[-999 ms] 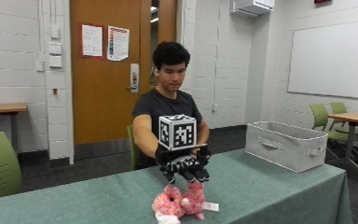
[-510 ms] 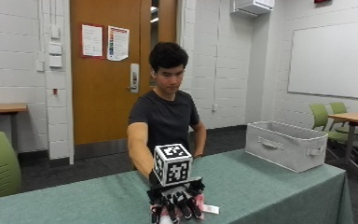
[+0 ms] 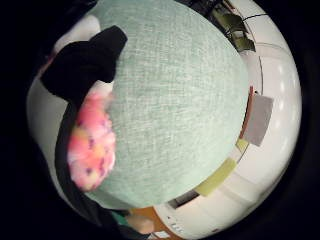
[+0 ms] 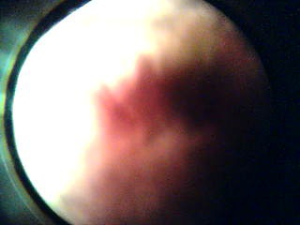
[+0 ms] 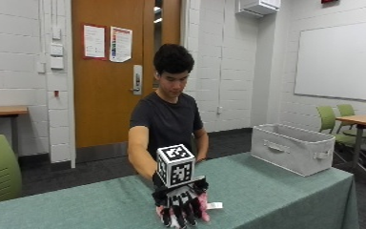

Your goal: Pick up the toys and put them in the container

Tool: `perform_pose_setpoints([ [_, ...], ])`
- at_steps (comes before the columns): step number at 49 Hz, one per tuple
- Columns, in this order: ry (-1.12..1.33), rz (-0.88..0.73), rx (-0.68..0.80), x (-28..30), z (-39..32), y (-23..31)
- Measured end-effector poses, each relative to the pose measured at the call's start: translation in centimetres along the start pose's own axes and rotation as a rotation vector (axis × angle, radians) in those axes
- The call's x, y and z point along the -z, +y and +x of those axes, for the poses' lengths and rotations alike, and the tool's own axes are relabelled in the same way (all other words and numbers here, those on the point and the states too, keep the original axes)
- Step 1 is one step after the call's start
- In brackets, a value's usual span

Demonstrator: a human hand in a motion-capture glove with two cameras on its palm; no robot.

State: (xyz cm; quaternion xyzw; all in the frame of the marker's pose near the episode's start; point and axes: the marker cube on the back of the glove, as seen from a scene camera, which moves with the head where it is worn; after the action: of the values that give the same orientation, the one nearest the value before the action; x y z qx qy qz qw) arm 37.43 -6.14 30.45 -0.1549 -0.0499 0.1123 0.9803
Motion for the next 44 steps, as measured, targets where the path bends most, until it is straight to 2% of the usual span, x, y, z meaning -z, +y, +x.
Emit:
perform_pose_setpoints([
  [18, 0.156, 0.276, -0.018, 1.0, -2.7, 2.6],
  [25, 0.145, 0.282, -0.014, 2.4, -4.1, 3.7],
  [33, 0.119, 0.293, 0.016, 6.5, -6.7, 5.3],
  [44, 0.120, 0.407, 0.105, 14.2, -12.7, 8.4],
])
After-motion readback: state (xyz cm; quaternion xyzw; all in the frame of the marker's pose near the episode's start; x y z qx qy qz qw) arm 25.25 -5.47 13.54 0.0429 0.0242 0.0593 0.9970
